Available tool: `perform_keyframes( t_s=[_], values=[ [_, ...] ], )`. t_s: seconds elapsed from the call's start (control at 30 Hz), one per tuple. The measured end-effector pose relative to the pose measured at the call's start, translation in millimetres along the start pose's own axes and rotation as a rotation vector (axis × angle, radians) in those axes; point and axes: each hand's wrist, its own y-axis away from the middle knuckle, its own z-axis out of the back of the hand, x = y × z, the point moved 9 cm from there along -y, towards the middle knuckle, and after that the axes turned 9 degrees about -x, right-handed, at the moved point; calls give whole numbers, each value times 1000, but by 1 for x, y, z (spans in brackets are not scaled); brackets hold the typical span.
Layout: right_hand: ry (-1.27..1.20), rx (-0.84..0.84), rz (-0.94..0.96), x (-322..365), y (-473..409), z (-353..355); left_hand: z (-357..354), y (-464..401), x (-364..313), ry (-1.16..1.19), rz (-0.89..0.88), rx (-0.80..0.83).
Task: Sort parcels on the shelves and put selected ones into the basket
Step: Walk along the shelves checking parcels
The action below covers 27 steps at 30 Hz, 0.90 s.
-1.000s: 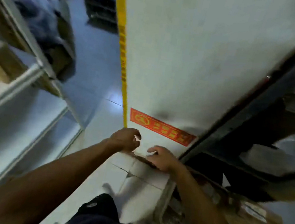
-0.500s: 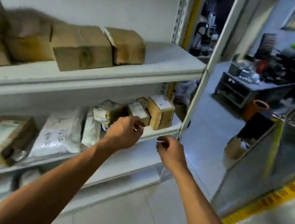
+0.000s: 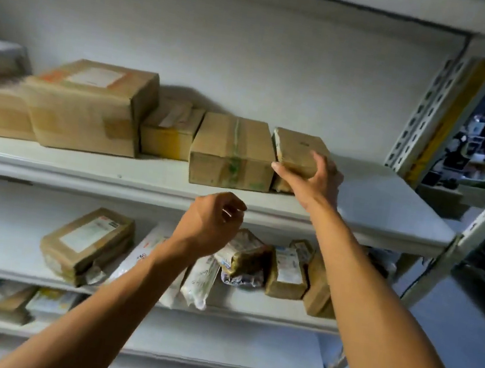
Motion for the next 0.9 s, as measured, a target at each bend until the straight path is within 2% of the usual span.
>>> perform_keyframes(
  t_s=[0.17,0.33,0.47,0.67,0.9],
  values=[
    [65,-178,-37,-9,-19,6,-8,-3,-1,44,-1,10],
    [128,-308,49,-6,-5,22,-25,-2,-19,128,-13,19],
    [162,-263,43,-4,-9,23,-42,4,-24,205,6,63],
    [173,-179,-112,0,-22,6,-53,13,-16,243,62,94],
    [89,-217,-42,-1,6,21,-40,11,-8,278,94,105]
  ],
)
